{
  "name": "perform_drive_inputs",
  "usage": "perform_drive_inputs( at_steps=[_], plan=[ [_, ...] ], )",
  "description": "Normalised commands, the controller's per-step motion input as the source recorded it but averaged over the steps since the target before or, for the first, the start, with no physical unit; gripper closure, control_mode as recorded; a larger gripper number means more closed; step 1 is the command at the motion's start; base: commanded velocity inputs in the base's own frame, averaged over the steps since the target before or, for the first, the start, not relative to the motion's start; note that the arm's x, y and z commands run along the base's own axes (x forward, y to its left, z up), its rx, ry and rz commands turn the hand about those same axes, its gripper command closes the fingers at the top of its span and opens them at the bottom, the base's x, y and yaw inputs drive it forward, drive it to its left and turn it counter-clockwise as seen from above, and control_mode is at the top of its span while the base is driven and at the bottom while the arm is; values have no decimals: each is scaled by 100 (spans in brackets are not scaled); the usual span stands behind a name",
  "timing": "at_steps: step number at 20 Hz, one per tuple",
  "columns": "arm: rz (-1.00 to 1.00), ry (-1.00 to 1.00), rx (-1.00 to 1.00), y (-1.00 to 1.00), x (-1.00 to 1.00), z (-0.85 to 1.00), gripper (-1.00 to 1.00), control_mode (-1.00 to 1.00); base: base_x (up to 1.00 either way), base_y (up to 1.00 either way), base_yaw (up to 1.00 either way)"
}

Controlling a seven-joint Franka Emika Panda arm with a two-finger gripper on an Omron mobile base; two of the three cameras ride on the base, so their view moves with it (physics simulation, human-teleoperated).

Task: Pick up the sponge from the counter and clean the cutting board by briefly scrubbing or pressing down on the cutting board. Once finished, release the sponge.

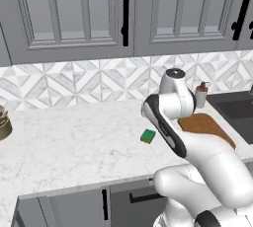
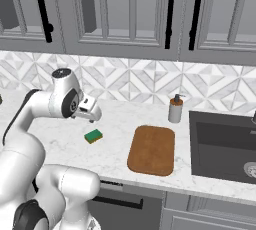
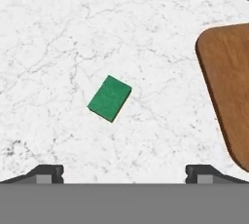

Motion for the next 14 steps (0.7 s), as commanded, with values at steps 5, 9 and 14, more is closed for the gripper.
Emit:
perform_drive_inputs(
  at_steps=[5, 9, 14],
  plan=[
    [-11, 1, 5, 14, 28, -10, -100, -100, 0, 0, 0],
    [-13, 0, 8, 5, 30, -6, -100, -100, 0, 0, 0],
    [-10, 0, 4, 3, 22, -23, -100, -100, 0, 0, 0]
  ],
)
